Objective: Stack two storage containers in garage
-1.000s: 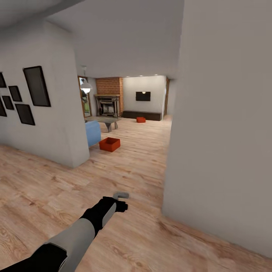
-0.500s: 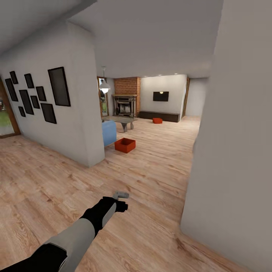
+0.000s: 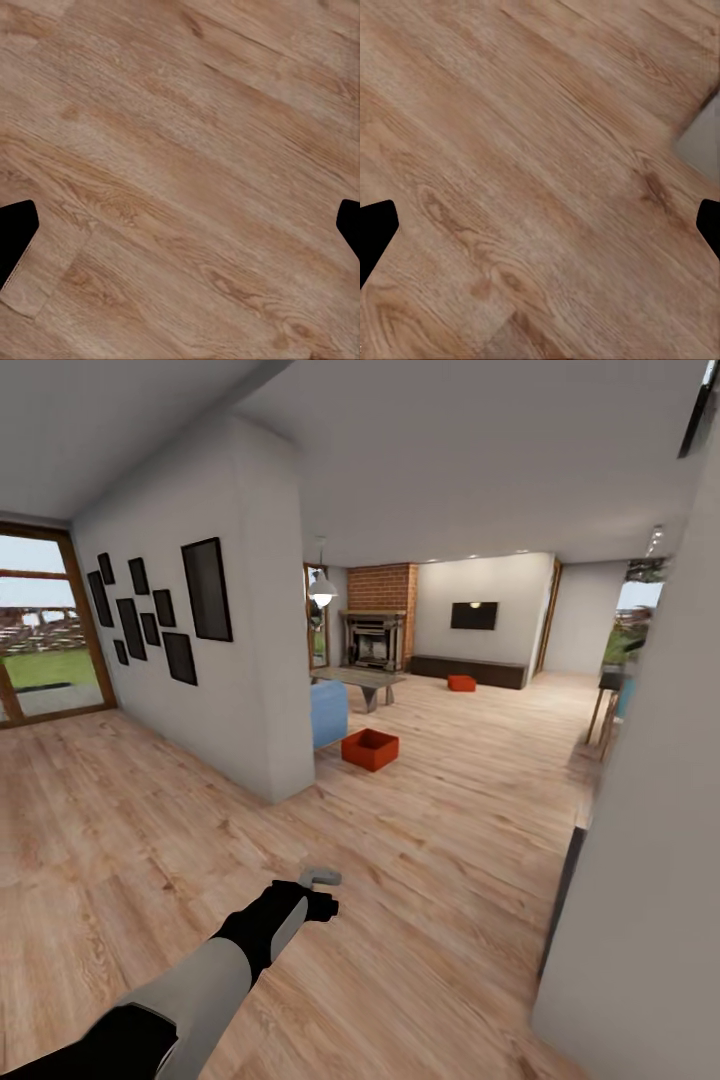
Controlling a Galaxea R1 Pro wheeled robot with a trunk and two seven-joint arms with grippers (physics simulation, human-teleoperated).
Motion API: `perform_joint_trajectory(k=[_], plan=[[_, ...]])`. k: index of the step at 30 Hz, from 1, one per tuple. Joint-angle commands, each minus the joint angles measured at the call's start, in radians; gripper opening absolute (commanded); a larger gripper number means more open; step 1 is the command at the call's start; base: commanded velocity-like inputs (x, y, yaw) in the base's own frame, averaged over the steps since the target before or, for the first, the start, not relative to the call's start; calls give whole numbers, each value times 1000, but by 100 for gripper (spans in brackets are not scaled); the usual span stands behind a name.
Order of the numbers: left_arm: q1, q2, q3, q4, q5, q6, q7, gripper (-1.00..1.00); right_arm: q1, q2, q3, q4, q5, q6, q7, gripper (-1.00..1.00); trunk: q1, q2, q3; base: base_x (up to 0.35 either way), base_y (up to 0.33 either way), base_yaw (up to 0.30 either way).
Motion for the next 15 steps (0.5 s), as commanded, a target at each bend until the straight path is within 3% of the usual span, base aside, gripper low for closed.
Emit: perform_joint_trajectory(k=[1, 5, 15], plan=[[-1, 0, -6, -1, 11, 4, 8, 100, 0, 0, 0, 0, 10, -1, -7, 100, 1, -1, -1, 336, 0, 251], [-1, 0, -6, -1, 11, 4, 8, 100, 0, 0, 1, 0, 11, -1, -6, 100, 1, -1, -1, 336, 0, 138], [-1, 0, -6, -1, 11, 4, 8, 100, 0, 0, 1, 0, 10, -1, -8, 100, 1, -1, -1, 335, -44, 8]])
